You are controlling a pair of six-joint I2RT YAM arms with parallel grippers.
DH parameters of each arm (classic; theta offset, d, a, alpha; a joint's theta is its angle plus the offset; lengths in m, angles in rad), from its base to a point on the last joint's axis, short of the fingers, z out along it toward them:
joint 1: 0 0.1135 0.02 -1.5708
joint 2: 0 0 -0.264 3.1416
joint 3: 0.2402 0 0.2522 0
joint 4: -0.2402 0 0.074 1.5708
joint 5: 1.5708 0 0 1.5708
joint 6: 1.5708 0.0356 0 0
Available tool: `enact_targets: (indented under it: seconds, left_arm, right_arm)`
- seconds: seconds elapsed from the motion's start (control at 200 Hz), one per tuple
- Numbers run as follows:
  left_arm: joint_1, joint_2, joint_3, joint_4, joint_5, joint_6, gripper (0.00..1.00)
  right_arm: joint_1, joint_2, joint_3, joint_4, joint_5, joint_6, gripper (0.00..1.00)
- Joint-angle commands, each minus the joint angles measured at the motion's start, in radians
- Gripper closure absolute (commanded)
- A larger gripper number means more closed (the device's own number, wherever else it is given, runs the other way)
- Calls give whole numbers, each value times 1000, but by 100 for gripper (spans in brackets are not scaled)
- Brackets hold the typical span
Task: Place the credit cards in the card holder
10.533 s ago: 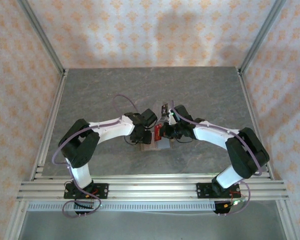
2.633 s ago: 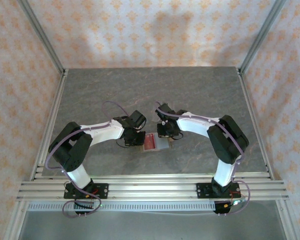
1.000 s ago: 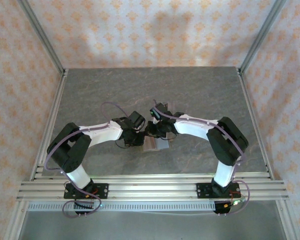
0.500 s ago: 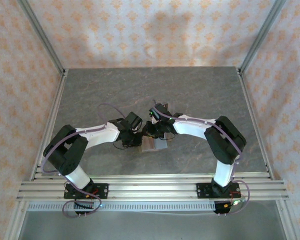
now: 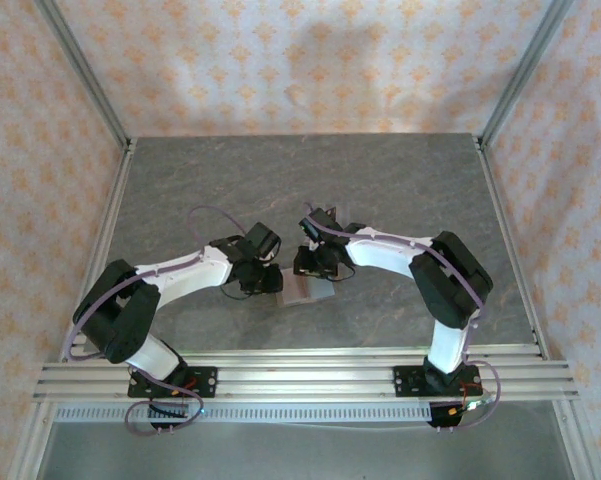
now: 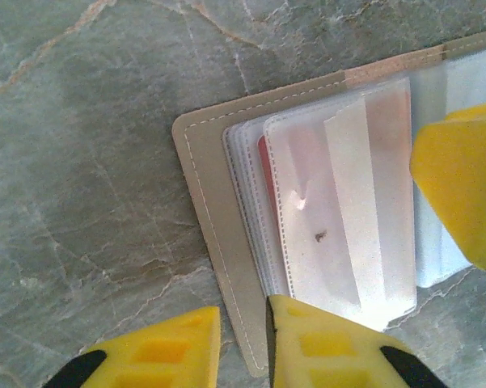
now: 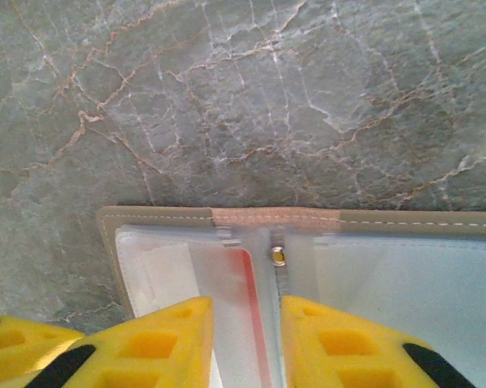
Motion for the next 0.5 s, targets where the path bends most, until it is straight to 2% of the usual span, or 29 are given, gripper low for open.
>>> enact_targets:
  seconds: [0.0,0.23,0.39,0.495]
  left_arm:
    - [13,20,59,-42,-21,14,74]
    - [12,91,93,-33,-19,20,70]
    - [9,127,88,-18,-28,19,71]
    - [4,149,82,-12,-35,21,72]
  right_arm:
    - [4,20,19,-32,30,-24,71]
    - [11,12,10,-26,24,-34,66]
    - [15,-39,-14,-42,127,-53,68]
    - [15,-40,26,-116,175,-91,68]
